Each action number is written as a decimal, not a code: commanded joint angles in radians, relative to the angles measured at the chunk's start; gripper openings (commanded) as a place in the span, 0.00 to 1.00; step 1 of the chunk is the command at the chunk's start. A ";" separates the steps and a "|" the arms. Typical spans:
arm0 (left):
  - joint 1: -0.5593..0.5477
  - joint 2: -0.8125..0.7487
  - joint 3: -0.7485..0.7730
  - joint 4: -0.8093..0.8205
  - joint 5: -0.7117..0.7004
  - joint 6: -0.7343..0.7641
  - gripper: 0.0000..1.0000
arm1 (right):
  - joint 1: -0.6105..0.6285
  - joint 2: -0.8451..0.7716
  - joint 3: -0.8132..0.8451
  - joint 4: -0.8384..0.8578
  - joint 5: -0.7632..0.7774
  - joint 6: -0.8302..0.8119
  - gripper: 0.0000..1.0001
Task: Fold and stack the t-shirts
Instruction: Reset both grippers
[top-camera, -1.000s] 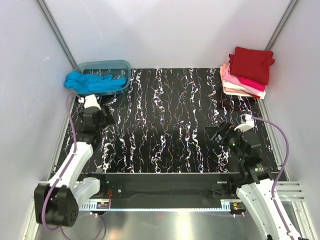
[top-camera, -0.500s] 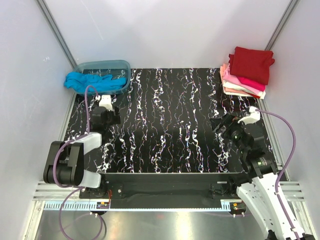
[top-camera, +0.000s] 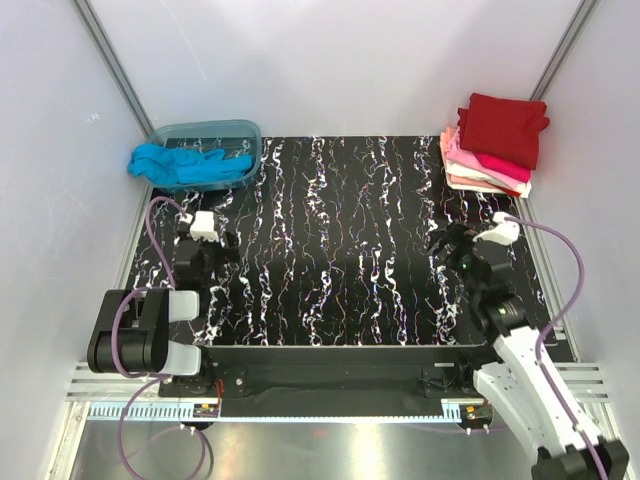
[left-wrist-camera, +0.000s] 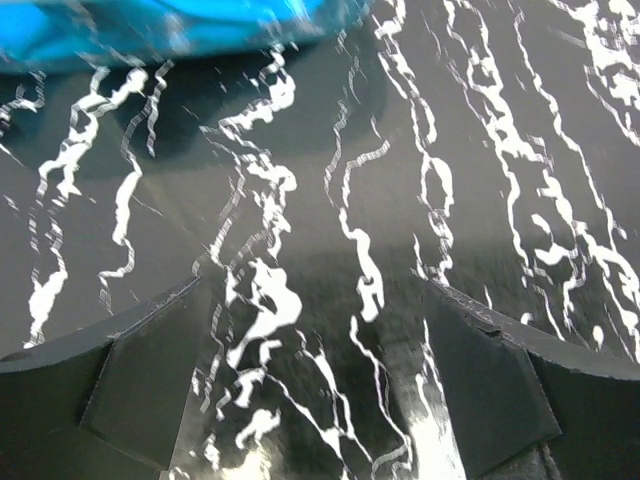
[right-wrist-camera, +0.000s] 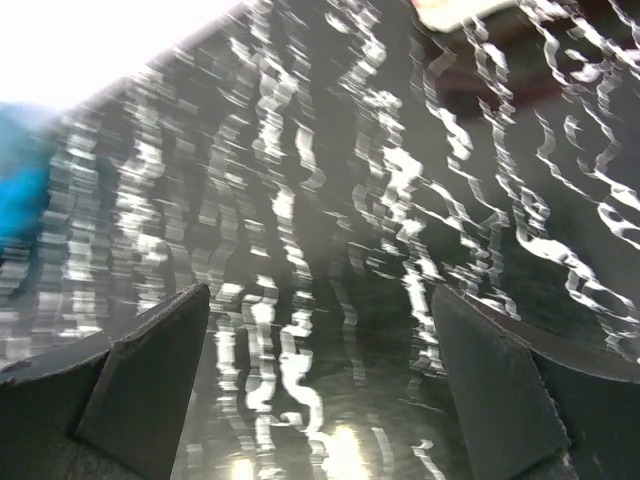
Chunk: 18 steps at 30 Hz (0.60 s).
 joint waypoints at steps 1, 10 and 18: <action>-0.010 -0.011 -0.004 0.183 0.030 0.026 0.94 | 0.006 0.108 0.009 0.113 0.093 -0.088 1.00; -0.012 -0.012 0.003 0.172 -0.072 -0.005 0.99 | 0.003 0.307 -0.106 0.513 0.257 -0.301 1.00; -0.035 -0.011 0.003 0.171 -0.099 0.001 0.99 | -0.056 0.582 -0.191 0.861 0.228 -0.465 1.00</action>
